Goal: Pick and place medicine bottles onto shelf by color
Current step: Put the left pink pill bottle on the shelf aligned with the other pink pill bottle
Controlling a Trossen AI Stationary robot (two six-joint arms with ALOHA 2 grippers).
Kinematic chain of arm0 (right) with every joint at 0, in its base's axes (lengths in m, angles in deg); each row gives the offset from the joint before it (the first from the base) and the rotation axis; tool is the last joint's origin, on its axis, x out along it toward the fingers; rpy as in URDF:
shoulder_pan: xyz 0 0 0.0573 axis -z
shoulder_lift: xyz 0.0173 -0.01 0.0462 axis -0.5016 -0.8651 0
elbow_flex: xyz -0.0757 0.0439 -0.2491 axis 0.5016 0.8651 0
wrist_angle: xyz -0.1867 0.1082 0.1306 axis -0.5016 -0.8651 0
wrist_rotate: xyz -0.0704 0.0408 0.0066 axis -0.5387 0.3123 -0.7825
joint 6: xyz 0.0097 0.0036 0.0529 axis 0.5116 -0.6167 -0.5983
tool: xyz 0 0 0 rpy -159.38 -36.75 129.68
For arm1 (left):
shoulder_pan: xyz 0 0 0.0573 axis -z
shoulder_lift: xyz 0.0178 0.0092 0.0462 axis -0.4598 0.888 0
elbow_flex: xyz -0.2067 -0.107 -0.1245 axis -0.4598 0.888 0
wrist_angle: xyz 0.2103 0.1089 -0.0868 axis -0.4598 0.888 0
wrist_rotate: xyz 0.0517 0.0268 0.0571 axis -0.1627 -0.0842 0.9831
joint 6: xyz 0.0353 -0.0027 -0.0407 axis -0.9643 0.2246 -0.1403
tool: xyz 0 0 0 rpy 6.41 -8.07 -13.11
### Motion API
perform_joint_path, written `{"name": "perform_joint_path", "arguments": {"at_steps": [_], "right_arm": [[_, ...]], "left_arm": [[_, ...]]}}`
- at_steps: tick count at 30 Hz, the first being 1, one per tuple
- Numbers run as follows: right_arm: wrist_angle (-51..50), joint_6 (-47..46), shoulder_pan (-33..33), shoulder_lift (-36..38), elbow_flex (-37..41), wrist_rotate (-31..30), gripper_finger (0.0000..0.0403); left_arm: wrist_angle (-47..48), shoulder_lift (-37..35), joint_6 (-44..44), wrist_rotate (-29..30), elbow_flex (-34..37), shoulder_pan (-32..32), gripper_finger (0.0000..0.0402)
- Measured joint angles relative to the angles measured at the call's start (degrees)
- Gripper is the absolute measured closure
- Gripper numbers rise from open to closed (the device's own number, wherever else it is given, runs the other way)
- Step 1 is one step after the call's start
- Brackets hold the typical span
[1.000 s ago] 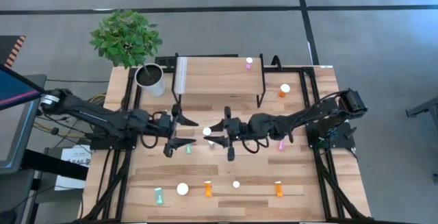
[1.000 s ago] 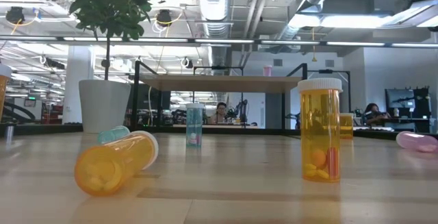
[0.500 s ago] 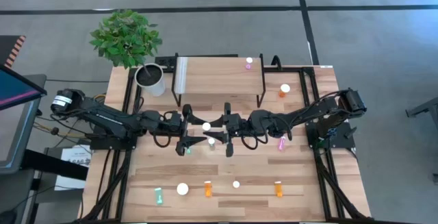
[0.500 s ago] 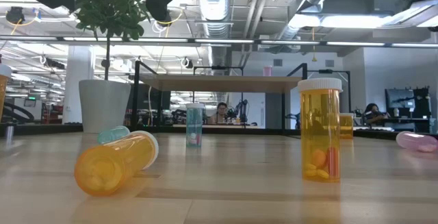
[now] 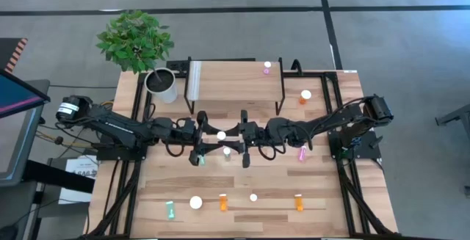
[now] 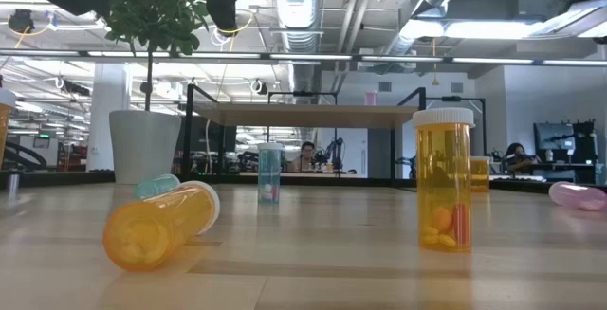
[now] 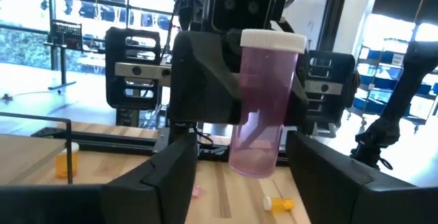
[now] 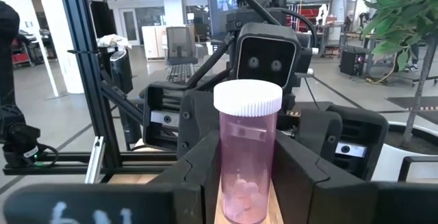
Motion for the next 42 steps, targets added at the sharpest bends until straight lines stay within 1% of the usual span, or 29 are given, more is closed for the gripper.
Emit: {"name": "perform_joint_path", "arguments": {"at_steps": [7, 14, 19, 29, 32, 35, 42], "right_arm": [[0.00, -0.45, 0.00, 0.00, 0.00, -0.04, 0.0274], [0.00, -0.60, 0.02, 0.00, 0.00, -0.09, 0.0268], [-0.20, -0.60, 0.02, -0.02, 0.00, -0.09, 0.0253], [-3.33, -1.96, 0.00, 0.11, -0.07, 0.13, 0.0195], [-6.35, -2.76, 0.00, 1.24, -0.09, 0.13, 0.0181], [-11.51, -3.49, 0.00, 3.27, -0.04, 0.16, 0.0172], [-21.15, -4.66, 0.00, 8.78, -0.07, 0.16, 0.0168]], "left_arm": [[0.16, 0.00, -0.11, -0.02, 0.00, 0.00, 0.0252], [0.24, 0.00, -0.09, -0.07, 0.00, 0.02, 0.0281], [0.50, -0.01, 0.40, -0.12, 0.00, 0.04, 0.0297], [0.97, -0.02, 1.84, -0.05, 0.00, 0.02, 0.0301], [1.60, -0.04, 1.88, -0.59, 0.00, -0.02, 0.0301], [3.62, -0.24, 1.97, -0.66, -0.02, 0.00, 0.0301], [7.62, -1.63, 2.05, -0.92, -0.02, 0.00, 0.0302]]}}
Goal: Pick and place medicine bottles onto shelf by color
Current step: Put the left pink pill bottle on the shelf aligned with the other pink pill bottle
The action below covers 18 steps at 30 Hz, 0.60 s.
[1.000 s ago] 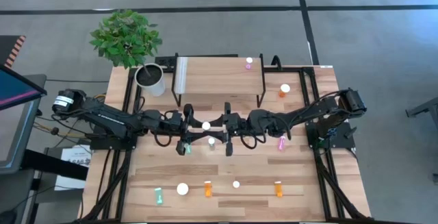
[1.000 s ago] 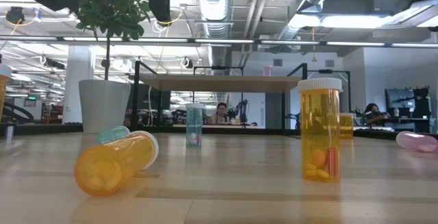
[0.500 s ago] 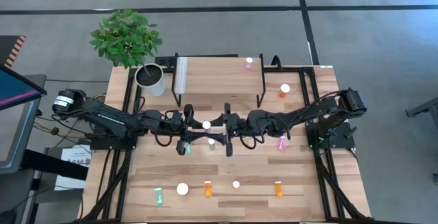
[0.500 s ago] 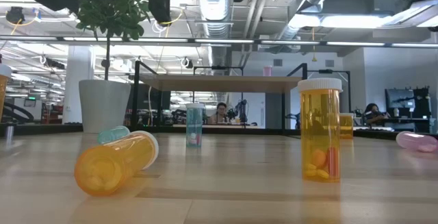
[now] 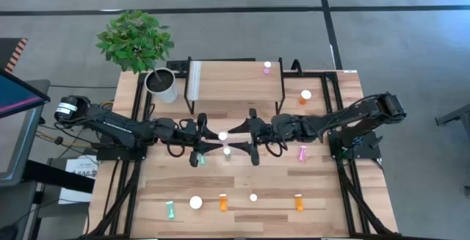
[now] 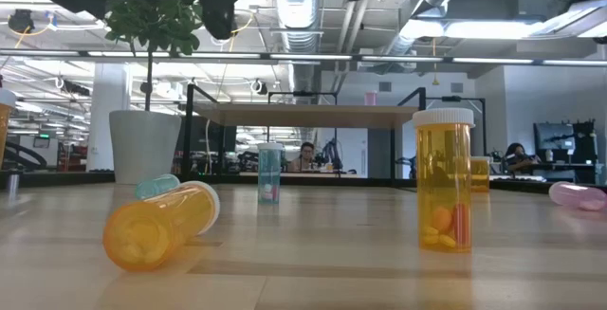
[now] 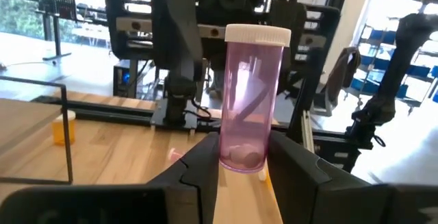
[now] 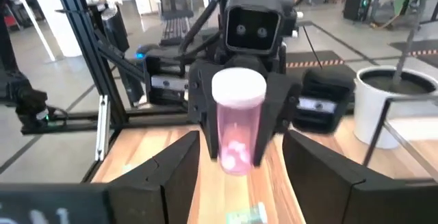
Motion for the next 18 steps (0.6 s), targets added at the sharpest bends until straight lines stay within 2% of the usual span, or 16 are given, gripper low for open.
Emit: {"name": "perform_joint_path", "arguments": {"at_steps": [7, 18], "right_arm": [[-3.76, 0.12, 0.07, 3.27, 0.00, 0.00, 0.0168], [-4.17, 0.12, 0.33, 3.35, 0.00, 0.00, 0.0168]], "left_arm": [[2.20, -0.15, 0.28, -0.02, 0.00, 0.00, 0.0302], [4.58, -0.10, 0.48, -0.02, 0.00, 0.00, 0.0302]]}}
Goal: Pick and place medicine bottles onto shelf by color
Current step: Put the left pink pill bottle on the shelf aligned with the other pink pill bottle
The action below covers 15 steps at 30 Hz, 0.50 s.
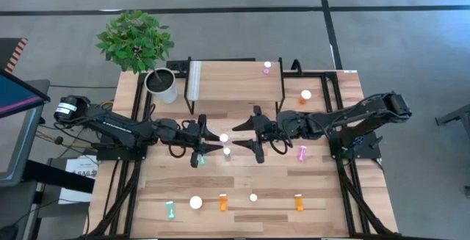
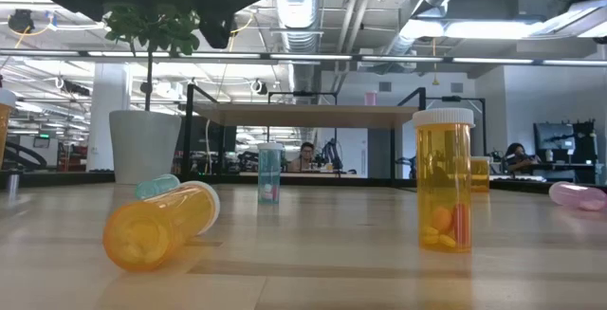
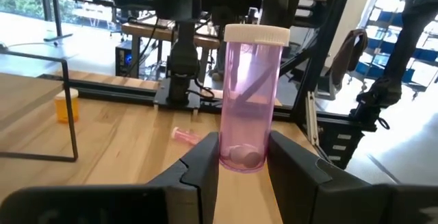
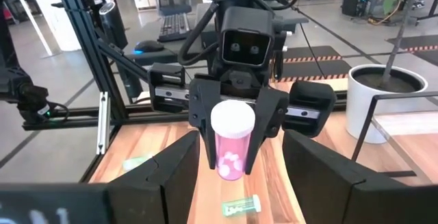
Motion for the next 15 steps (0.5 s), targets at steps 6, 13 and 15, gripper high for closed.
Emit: {"name": "perform_joint_path", "arguments": {"at_steps": [6, 13, 15], "right_arm": [[0.29, -0.02, 0.02, -0.38, -0.01, 0.00, 0.0168], [-0.16, 0.00, 0.02, -2.23, 0.02, 0.00, 0.0168], [0.31, -0.02, 0.00, -2.32, 0.02, 0.01, 0.0168]], "left_arm": [[0.83, 0.02, -0.09, 0.02, 0.00, 0.00, 0.0302], [1.75, 0.04, -0.39, 0.02, 0.00, 0.00, 0.0302], [1.91, 0.04, -0.50, 0.02, 0.00, 0.00, 0.0302]]}}
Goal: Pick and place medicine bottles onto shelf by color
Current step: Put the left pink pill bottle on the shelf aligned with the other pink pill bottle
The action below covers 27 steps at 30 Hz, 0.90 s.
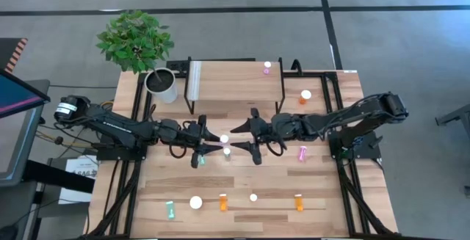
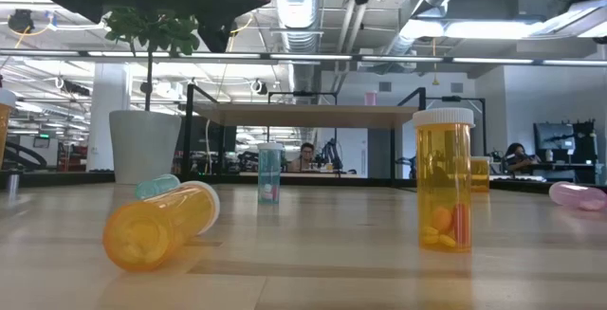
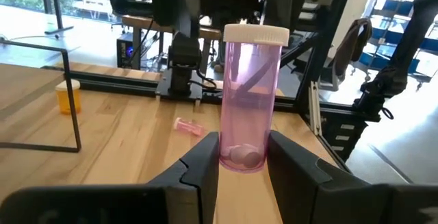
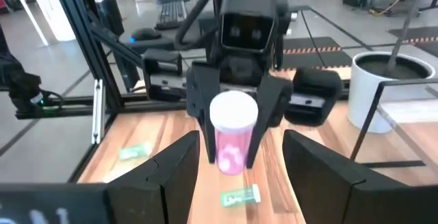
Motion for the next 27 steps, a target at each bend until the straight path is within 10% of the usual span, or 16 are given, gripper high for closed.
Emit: {"name": "perform_joint_path", "arguments": {"at_steps": [27], "right_arm": [[5.57, -4.63, 3.37, -1.46, -0.02, 5.10, 0.0168]], "left_arm": [[1.18, 0.00, -0.17, 0.02, 0.00, 0.02, 0.0302]]}}
